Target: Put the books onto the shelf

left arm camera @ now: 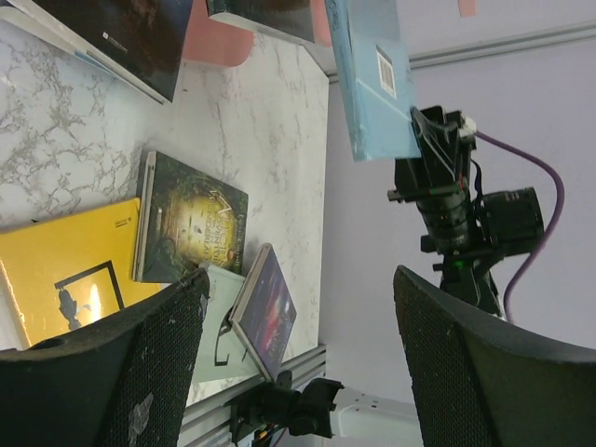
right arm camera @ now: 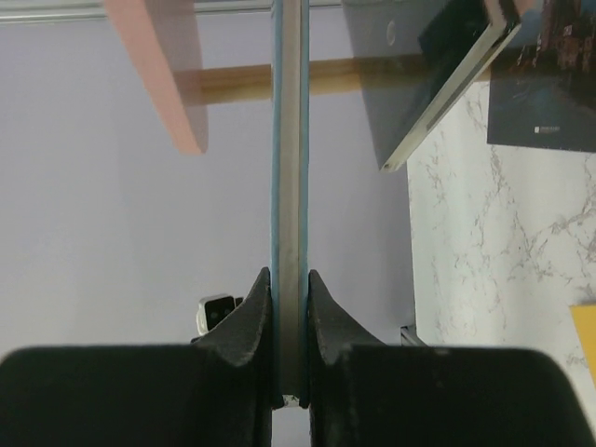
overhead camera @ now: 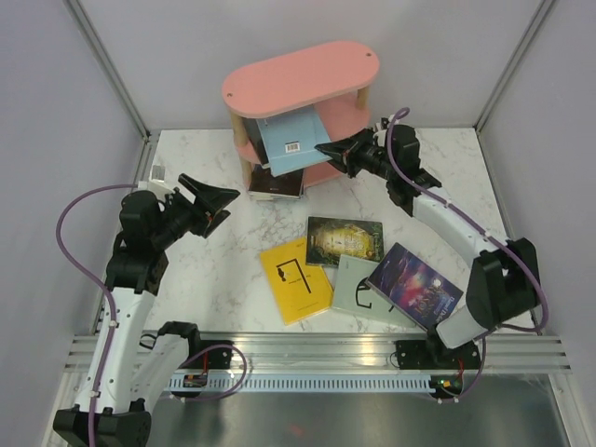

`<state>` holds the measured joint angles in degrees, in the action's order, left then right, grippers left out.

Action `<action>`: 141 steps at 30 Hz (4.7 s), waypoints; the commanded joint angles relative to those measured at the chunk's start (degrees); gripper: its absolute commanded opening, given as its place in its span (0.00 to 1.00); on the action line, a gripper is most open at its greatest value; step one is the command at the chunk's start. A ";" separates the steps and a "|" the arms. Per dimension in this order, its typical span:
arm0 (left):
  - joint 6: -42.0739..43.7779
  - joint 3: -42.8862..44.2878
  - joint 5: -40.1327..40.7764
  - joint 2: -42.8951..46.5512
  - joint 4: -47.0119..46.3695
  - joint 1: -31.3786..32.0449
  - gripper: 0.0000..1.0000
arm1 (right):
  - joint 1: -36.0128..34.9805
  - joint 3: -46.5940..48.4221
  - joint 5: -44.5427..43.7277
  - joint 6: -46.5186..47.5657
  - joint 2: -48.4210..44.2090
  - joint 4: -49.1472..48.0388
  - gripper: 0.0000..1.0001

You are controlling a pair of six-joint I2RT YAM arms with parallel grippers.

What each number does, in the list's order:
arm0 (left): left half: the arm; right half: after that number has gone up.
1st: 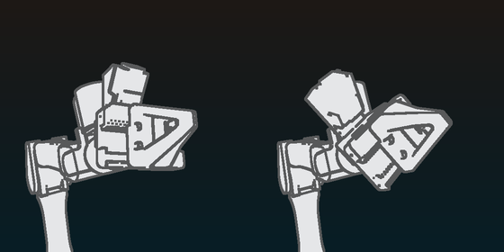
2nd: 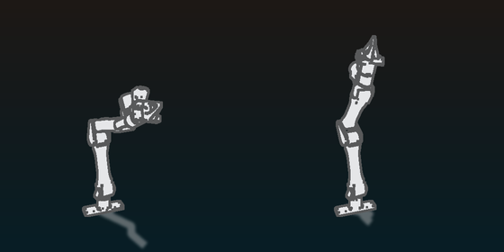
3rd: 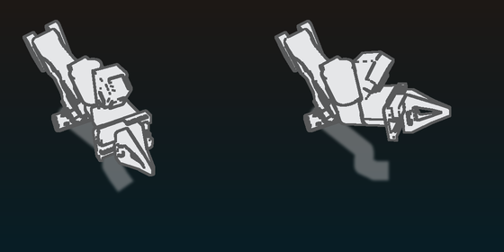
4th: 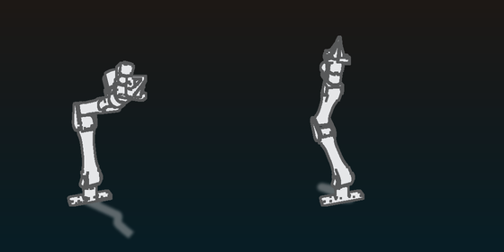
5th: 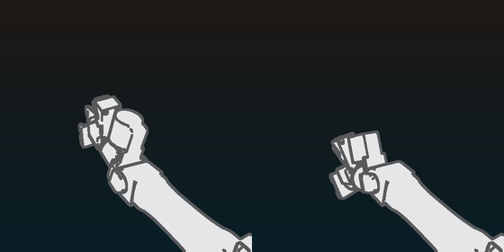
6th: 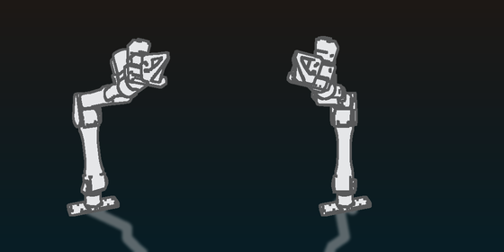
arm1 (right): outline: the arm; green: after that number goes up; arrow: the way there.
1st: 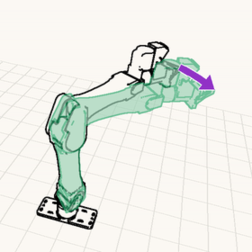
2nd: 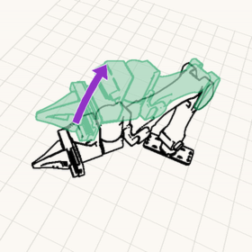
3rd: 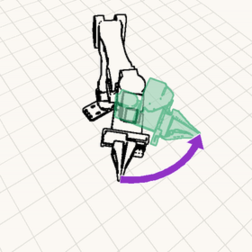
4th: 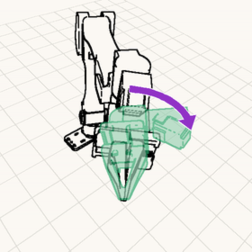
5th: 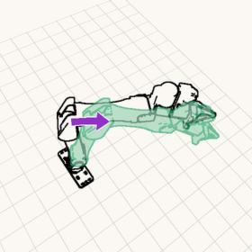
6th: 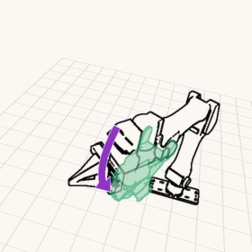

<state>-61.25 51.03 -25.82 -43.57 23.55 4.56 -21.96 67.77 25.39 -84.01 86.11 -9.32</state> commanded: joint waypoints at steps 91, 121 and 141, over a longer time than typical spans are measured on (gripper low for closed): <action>7.20 -0.05 -8.45 2.44 7.91 -2.18 0.79 | 5.96 39.36 2.12 13.26 33.95 17.23 0.38; 10.19 -0.13 -9.68 -4.41 6.68 -2.27 0.79 | 13.16 32.62 0.72 26.61 24.31 34.55 0.68; 12.03 -7.61 -8.98 -1.60 9.41 -2.27 0.75 | 13.52 -2.73 10.92 7.13 16.71 -5.95 0.00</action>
<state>-52.66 43.20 -33.58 -45.69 31.73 2.59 -7.33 64.60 36.36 -68.82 100.31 -0.56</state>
